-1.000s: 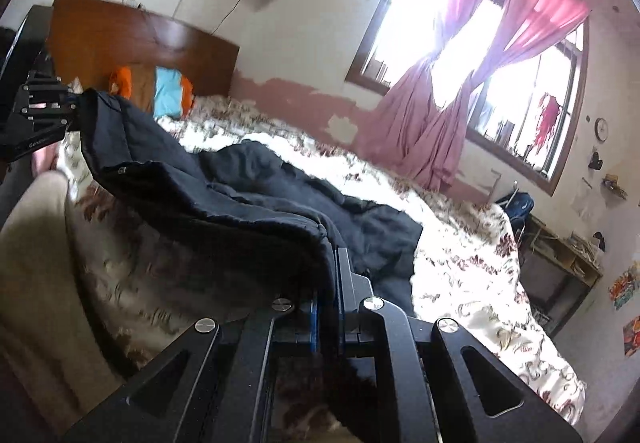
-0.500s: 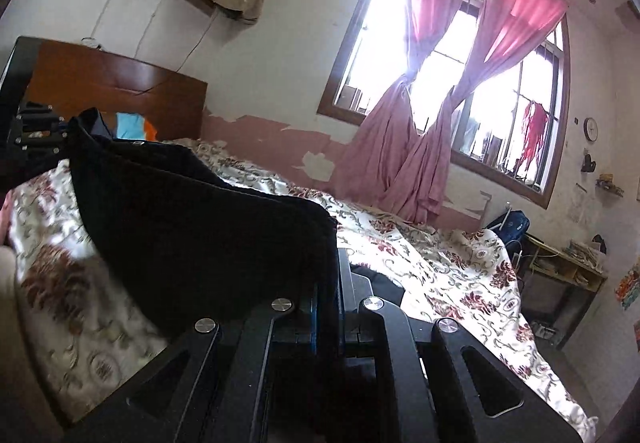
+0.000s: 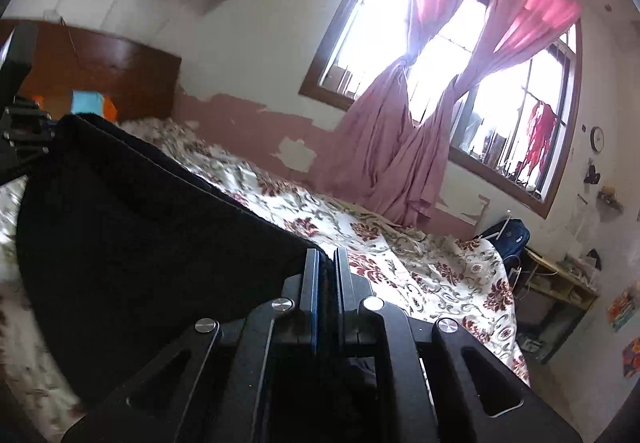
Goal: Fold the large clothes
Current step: 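Lift the gripped edge with both grippers and fold it over the jacket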
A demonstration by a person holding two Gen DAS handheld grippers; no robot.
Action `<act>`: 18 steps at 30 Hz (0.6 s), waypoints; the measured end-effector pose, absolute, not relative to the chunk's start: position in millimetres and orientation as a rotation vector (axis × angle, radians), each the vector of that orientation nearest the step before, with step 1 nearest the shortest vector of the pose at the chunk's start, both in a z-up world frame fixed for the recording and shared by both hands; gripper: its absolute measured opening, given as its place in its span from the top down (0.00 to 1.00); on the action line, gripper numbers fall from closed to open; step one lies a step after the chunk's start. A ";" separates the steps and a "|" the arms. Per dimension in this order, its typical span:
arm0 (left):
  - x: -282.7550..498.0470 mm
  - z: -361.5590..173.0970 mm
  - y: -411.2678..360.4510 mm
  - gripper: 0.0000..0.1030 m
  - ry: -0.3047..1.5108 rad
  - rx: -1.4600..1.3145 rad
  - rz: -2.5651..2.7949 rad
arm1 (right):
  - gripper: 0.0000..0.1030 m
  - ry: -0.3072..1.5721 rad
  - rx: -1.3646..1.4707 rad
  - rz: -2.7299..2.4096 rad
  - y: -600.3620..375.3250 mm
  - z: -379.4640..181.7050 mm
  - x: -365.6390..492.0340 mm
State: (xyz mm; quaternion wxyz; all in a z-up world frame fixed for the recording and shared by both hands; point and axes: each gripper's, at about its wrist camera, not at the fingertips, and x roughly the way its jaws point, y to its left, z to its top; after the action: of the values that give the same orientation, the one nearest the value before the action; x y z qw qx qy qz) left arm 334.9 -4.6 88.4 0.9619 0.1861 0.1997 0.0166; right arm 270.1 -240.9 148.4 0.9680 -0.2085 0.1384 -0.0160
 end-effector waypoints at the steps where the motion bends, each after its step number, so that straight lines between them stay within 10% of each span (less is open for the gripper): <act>1: 349.8 81.9 -6.8 0.94 0.425 0.366 0.034 | 0.95 0.306 -0.421 -0.031 -242.8 141.1 288.1; 18: 497.1 3.2 -34.9 0.94 0.613 0.364 0.112 | 1.00 0.523 -0.400 -0.099 -258.5 67.3 464.3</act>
State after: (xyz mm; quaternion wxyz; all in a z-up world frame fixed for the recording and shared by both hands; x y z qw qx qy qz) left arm 497.1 -34.9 3.2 0.9356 0.1781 0.2998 0.0547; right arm 464.3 -258.5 67.3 0.9450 -0.1965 0.2569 -0.0484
